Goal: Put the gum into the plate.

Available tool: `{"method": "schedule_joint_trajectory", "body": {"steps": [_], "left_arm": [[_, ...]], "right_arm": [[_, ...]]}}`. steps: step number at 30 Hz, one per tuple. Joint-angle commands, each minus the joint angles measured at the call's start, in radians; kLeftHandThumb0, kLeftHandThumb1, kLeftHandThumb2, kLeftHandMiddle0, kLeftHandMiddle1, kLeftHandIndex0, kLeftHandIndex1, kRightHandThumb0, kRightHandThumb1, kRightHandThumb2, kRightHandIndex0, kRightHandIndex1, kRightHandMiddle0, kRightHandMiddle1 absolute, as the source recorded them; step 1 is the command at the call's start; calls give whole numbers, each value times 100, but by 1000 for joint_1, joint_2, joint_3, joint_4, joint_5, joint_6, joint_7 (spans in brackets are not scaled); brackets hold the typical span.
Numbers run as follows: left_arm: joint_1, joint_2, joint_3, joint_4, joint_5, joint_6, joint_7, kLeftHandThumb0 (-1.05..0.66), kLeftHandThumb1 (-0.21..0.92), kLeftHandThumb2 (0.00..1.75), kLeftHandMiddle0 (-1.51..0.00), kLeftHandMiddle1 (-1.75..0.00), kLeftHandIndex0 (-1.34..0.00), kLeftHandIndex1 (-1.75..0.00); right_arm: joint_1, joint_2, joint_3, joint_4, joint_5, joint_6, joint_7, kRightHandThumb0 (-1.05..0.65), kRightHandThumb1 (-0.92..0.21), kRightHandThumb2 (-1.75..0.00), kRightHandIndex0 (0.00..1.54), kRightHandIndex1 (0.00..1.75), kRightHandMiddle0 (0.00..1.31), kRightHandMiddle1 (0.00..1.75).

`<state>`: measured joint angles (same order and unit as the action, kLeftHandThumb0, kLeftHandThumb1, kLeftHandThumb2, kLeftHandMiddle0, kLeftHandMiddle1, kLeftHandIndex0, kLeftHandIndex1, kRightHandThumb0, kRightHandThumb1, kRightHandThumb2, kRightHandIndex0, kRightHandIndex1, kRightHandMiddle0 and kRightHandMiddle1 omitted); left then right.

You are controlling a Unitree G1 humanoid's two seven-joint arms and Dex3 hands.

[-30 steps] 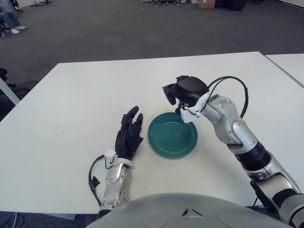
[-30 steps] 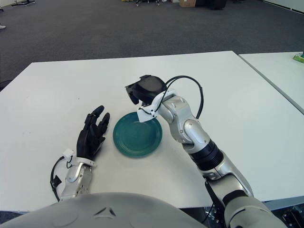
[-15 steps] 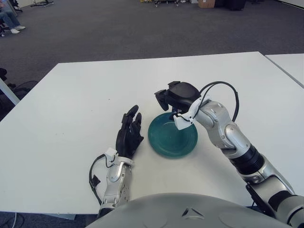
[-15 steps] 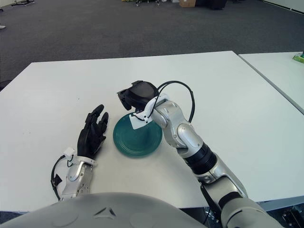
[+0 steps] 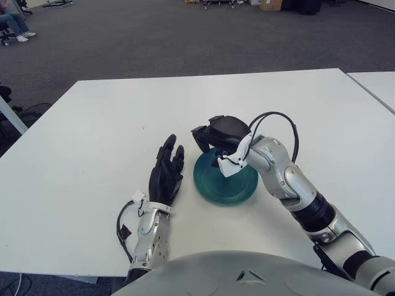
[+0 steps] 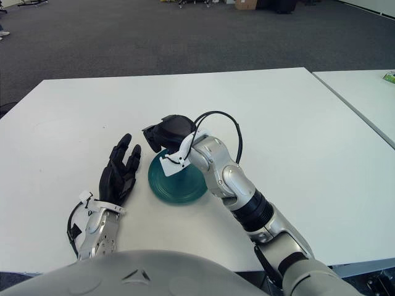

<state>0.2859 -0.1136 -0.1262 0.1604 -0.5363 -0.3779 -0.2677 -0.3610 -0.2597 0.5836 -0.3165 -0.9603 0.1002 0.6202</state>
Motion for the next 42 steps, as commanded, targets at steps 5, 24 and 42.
{"method": "schedule_joint_trajectory", "body": {"steps": [5,24,42], "left_arm": [[51,-154,-4,39,-72,21,10,-88,92,98,-27,-6,0,-49],[-18,-223,-25,63,-405,125,-287,-89,92,106,-23,-1,0,-33],[-83,-228,-11,4,-485,203,-244,-97,92,109,-16,0,0,-22]], "right_arm": [[32,-3,-11,-65,-4,11,20,-38,-73,-78,73,175,31,175],[86,-23,-15,-124,-99,-7,-25,-98,-92,-93,17,15,0,55],[97,-45,-25,-63,-87,-71,-77,-105,-92,-98,6,0,0,15]]}}
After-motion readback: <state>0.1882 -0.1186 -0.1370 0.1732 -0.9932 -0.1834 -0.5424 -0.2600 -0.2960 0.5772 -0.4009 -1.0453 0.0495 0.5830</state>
